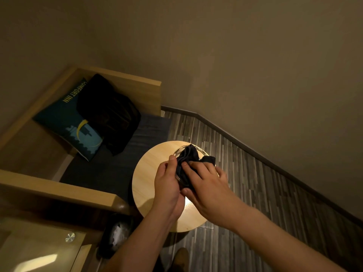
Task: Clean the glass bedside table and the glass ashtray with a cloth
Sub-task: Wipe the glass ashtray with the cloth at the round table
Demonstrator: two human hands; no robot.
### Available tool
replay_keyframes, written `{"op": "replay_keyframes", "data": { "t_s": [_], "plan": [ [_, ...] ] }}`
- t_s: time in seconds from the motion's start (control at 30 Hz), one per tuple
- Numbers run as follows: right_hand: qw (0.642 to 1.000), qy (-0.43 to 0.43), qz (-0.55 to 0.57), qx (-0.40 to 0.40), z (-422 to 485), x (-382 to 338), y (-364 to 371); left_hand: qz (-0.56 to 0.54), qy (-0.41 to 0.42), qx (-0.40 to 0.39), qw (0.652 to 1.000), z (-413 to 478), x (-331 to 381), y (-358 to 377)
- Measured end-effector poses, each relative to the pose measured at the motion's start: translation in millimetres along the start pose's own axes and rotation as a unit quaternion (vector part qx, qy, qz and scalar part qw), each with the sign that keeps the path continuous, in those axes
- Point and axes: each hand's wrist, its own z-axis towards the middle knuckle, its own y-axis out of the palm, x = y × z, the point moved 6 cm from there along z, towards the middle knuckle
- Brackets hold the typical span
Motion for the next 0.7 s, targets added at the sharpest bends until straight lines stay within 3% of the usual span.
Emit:
{"op": "replay_keyframes", "data": {
  "t_s": [0.17, 0.37, 0.7],
  "plan": [
    [0.995, -0.079, -0.063, -0.013, -1, 13, -6, -0.012, -0.079, -0.112, 0.991, 3, 9, 1],
    [0.971, -0.192, -0.145, -0.016, -6, 13, -16, 0.053, -0.150, -0.138, 0.978, 10, 19, -2],
    [0.988, -0.134, -0.066, 0.047, -14, 11, 6, 0.046, -0.098, -0.103, 0.989, 6, 7, -5]
  ]
}}
